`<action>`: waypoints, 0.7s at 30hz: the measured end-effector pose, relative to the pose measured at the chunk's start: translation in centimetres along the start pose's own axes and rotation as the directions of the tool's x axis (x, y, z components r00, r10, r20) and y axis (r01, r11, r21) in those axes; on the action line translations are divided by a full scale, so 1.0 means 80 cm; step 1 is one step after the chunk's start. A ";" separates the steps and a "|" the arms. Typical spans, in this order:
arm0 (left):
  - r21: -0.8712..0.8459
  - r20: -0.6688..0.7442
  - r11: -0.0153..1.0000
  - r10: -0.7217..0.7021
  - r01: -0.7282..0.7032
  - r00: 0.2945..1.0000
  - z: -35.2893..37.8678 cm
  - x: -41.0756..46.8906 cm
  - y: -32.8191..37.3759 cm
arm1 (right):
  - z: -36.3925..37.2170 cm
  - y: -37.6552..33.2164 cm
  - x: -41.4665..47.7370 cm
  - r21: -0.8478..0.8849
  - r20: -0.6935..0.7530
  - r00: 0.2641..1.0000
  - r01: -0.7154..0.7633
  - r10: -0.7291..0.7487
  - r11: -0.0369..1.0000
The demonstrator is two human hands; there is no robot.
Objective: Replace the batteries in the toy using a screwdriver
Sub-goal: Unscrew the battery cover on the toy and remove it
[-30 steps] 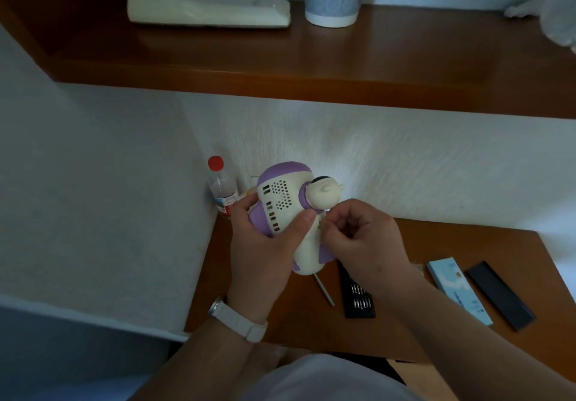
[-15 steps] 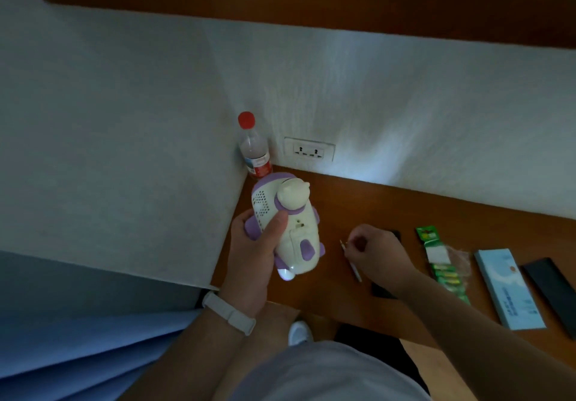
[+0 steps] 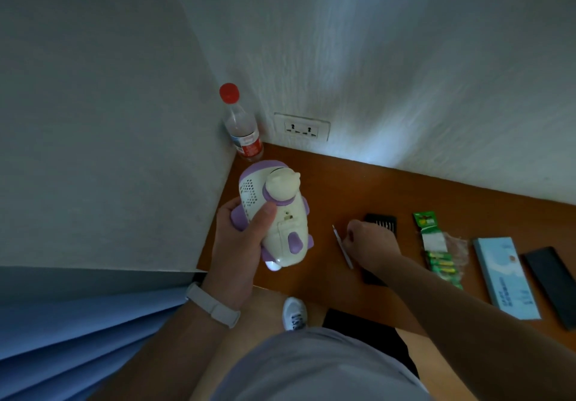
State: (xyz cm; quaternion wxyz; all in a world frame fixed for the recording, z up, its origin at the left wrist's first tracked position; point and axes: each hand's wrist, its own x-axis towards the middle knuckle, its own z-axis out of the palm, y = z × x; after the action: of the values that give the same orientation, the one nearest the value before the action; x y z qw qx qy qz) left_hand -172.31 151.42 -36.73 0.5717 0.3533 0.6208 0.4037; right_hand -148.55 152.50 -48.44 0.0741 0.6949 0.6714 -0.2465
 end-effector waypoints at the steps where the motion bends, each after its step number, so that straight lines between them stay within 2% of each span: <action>1: 0.001 0.003 1.000 -0.001 0.001 1.000 0.002 0.001 -0.001 | 0.002 0.001 0.001 -0.001 0.004 1.000 -0.002 0.002 1.000; 7: 0.025 0.022 0.999 0.020 -0.021 1.000 0.010 0.000 -0.003 | 0.000 0.004 0.004 0.045 0.015 1.000 -0.025 0.025 0.999; 12: 0.003 -0.004 0.998 0.066 -0.066 0.998 0.012 -0.003 0.003 | -0.022 0.015 -0.015 0.199 0.006 1.000 -0.013 0.012 0.980; 21: -0.081 -0.003 0.978 0.191 -0.191 0.982 0.027 -0.021 0.030 | -0.113 0.002 -0.097 0.449 -0.193 0.980 0.055 0.037 0.892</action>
State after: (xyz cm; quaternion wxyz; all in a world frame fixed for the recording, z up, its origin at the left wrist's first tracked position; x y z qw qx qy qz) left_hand -170.04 151.09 -33.89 0.5457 0.3888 0.5657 0.4807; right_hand -146.04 149.45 -37.19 -0.1572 0.7109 0.6029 -0.3263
